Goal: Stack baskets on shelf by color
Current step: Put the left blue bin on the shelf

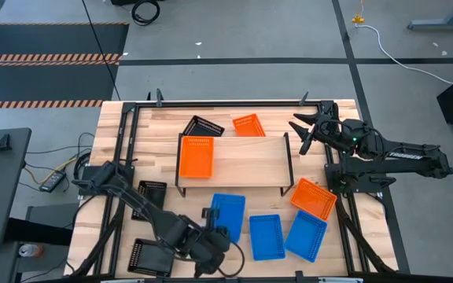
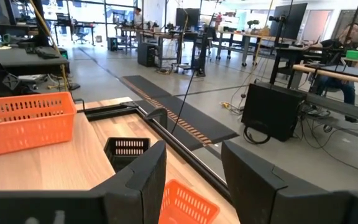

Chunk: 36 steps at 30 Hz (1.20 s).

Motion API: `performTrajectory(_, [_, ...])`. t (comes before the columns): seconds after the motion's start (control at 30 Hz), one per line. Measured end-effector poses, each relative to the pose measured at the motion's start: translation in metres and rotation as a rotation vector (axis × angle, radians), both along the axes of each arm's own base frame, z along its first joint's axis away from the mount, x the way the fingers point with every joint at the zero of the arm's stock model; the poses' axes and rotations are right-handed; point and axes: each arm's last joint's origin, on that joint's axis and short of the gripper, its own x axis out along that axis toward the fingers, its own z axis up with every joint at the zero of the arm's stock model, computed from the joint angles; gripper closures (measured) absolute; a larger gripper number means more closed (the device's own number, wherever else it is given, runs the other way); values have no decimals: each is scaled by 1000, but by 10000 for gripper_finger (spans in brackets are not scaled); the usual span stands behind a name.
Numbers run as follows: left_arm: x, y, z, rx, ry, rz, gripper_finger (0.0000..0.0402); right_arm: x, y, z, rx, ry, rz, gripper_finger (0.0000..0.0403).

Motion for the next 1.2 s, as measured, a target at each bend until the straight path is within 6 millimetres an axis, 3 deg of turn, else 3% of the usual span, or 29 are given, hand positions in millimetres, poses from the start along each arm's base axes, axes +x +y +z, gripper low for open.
performTrajectory(0.2, [8, 31, 50, 171, -101, 30, 395, 0, 0, 0, 0, -1, 0, 240])
performTrajectory(0.33, [22, 60, 64, 217, -127, 56, 395, 0, 0, 0, 0, -1, 0, 240])
performTrajectory(0.57, [46, 123, 51, 213, -30, 145, 390, 0, 0, 0, 0, -1, 0, 240])
performTrajectory(0.73, [55, 154, 35, 162, 56, 167, 393, 0, 0, 0, -11, 7, 0, 240])
performTrajectory(0.9, [56, 164, 30, 154, 90, 157, 385, 0, 0, 0, -21, 13, 1, 240])
performTrajectory(1.2, [52, 166, 28, 140, 144, 160, 387, 0, 0, 0, -22, 14, 1, 240])
